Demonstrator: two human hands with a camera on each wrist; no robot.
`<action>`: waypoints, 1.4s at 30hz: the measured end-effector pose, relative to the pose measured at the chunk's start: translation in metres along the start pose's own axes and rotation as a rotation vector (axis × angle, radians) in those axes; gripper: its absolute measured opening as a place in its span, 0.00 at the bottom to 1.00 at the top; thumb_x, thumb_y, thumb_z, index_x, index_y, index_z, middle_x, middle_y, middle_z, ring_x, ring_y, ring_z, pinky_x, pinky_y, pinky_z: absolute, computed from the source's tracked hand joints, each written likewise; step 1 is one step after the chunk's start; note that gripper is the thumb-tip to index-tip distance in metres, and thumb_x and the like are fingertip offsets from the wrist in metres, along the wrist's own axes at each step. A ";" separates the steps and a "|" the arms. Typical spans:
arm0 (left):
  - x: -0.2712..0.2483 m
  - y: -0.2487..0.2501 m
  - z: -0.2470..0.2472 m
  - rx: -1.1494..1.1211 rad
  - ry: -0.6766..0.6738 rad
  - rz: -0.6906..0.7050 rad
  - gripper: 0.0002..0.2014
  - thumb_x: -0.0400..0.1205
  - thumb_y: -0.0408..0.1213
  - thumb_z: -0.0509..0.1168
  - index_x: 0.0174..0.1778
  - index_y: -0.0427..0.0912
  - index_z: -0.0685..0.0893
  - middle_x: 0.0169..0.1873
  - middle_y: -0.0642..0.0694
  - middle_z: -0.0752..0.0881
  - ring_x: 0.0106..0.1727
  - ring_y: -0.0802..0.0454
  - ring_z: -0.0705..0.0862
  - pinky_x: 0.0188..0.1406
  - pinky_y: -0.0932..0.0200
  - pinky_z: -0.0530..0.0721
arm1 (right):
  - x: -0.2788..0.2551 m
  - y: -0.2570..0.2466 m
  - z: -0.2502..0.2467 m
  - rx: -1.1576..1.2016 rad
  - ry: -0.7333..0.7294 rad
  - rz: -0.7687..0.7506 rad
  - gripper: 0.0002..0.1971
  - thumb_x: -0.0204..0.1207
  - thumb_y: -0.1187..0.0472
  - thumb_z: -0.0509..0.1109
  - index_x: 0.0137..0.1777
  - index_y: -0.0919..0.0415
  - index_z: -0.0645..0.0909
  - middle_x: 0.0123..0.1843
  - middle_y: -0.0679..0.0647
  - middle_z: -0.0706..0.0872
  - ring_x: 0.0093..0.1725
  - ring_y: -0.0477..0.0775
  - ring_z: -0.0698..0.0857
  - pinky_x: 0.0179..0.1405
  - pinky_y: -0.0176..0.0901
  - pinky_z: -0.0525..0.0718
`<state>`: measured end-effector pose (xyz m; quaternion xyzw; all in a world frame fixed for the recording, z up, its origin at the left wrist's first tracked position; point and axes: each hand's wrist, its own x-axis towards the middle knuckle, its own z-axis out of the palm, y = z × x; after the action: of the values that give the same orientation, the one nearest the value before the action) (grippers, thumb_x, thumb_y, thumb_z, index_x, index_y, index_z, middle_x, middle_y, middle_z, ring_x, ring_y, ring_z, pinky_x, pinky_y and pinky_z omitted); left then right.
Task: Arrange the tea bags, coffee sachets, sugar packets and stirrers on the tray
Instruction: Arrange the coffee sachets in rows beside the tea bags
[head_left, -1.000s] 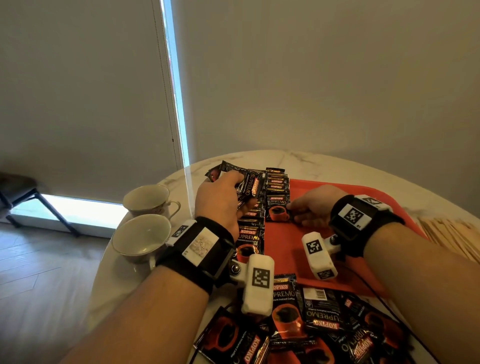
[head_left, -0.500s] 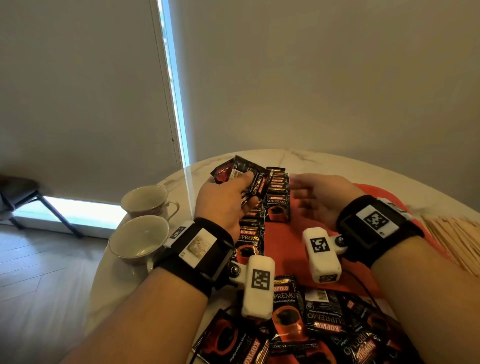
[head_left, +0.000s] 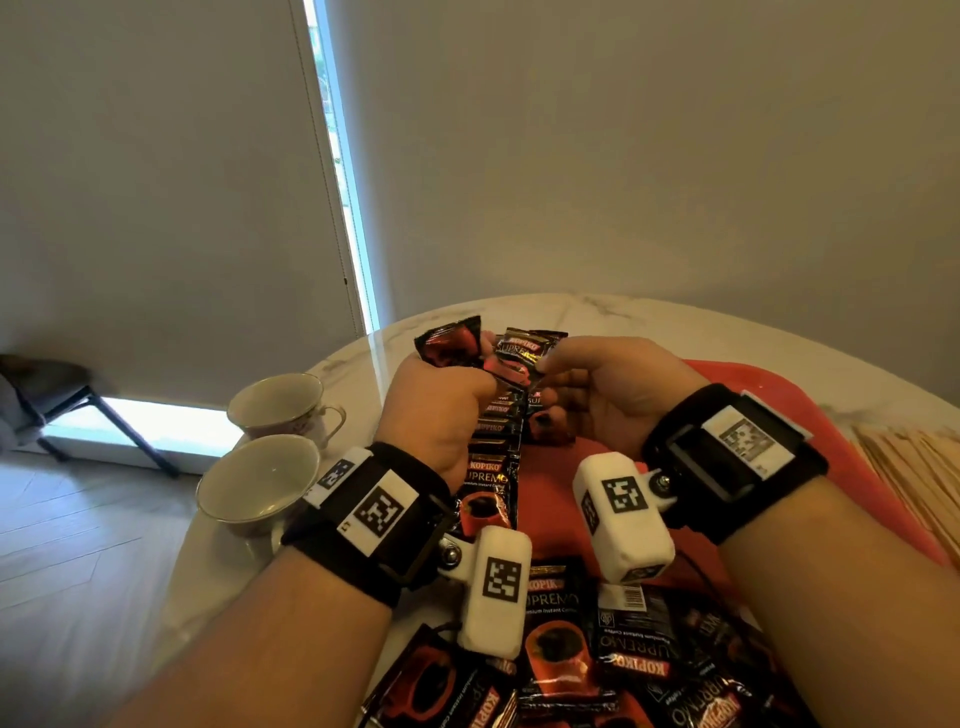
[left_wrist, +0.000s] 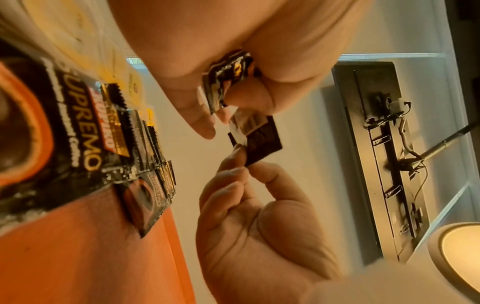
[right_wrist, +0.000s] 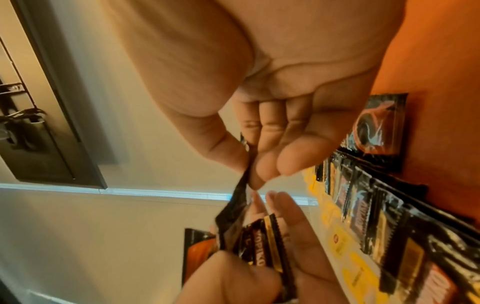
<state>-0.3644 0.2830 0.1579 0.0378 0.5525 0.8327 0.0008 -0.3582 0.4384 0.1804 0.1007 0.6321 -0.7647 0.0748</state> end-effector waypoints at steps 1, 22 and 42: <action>0.000 0.000 0.001 -0.030 0.019 -0.010 0.22 0.74 0.07 0.56 0.44 0.36 0.87 0.36 0.44 0.92 0.41 0.46 0.93 0.36 0.55 0.91 | 0.000 0.000 0.001 0.005 0.013 -0.022 0.02 0.78 0.70 0.70 0.49 0.65 0.82 0.31 0.55 0.84 0.27 0.48 0.82 0.25 0.39 0.82; 0.004 -0.006 0.001 -0.048 0.051 -0.094 0.08 0.81 0.20 0.72 0.52 0.34 0.89 0.43 0.39 0.94 0.41 0.48 0.93 0.42 0.53 0.93 | -0.004 -0.007 0.004 -0.058 0.053 -0.280 0.04 0.78 0.64 0.77 0.50 0.63 0.87 0.41 0.58 0.90 0.31 0.50 0.86 0.32 0.43 0.87; 0.006 0.001 -0.003 -0.092 0.228 -0.159 0.10 0.87 0.32 0.66 0.50 0.40 0.94 0.45 0.42 0.90 0.41 0.51 0.88 0.39 0.55 0.91 | 0.007 0.020 -0.037 -0.355 0.295 0.128 0.05 0.79 0.75 0.72 0.44 0.68 0.82 0.35 0.58 0.86 0.33 0.51 0.84 0.34 0.42 0.87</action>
<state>-0.3704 0.2803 0.1586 -0.1010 0.5117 0.8532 0.0059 -0.3580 0.4709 0.1533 0.2362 0.7531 -0.6122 0.0465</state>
